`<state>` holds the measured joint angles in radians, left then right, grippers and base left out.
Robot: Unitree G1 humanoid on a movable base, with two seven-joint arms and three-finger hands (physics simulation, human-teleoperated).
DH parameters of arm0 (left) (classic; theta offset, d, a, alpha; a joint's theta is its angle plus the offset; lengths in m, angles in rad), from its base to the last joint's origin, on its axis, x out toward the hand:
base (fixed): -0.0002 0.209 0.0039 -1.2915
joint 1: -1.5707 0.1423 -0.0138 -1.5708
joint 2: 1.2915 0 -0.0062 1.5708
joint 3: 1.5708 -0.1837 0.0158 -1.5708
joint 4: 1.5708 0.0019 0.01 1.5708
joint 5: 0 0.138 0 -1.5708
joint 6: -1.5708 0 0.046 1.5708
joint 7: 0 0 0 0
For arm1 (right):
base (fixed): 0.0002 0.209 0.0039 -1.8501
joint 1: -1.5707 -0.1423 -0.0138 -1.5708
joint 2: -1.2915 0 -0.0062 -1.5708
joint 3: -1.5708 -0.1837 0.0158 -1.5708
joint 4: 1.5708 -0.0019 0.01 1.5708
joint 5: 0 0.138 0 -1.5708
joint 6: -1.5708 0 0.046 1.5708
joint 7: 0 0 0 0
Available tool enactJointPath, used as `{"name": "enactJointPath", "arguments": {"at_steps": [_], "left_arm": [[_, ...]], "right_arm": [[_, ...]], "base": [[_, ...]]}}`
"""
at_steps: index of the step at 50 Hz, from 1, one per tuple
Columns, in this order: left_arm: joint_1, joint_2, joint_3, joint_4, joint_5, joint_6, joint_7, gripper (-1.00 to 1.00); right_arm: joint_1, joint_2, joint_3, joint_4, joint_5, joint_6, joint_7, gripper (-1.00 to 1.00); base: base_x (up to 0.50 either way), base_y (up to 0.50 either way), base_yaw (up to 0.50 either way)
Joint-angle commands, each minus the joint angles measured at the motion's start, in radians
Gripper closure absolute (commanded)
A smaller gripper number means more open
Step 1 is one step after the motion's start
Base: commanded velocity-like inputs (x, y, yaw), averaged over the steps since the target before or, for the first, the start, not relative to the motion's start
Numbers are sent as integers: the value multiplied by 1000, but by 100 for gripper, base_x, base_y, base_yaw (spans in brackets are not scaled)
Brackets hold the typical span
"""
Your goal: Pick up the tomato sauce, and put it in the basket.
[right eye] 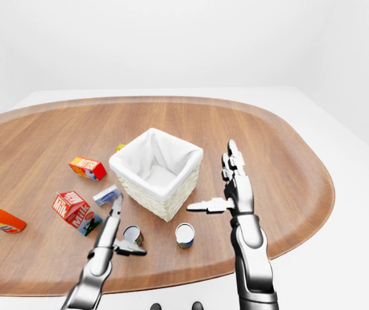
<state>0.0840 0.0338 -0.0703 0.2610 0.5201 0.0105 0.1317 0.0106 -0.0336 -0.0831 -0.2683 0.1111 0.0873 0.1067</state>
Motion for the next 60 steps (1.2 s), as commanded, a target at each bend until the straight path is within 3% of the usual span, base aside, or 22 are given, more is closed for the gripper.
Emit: {"name": "enactJointPath", "arguments": {"at_steps": [1, 12, 16, 24, 31, 40, 60], "left_arm": [[16, 3, 4, -15, 1, 3, -2, -100], [5, 11, 20, 36, -13, -24, 8, -100], [7, 12, 23, 33, -13, -21, 7, -100], [-12, 18, 34, 90, -23, -48, 18, -100], [-11, 19, 39, 90, -25, -43, 16, -100], [-46, 28, 50, 186, -37, -89, 38, -100], [-85, 32, 59, 239, -51, -97, 44, -100]], "right_arm": [[-3, -1, -1, 2, 1, 0, -1, -100], [-3, -1, -1, 2, 2, 0, -1, -100], [-5, -1, -2, 3, 2, 0, -2, -100], [-2, 0, 0, 6, 0, 0, -1, -100], [-1, -1, 0, 2, 0, 0, -1, -100], [-1, 0, 2, 11, -3, 0, 0, -100], [7, 2, 7, 9, -7, 0, 1, -100]], "base": [[0, 0, 0], [0, 0, 0], [0, 0, 0], [0, 0, 0], [0, 0, 0], [0, 0, 0], [0, 0, 0]]}}
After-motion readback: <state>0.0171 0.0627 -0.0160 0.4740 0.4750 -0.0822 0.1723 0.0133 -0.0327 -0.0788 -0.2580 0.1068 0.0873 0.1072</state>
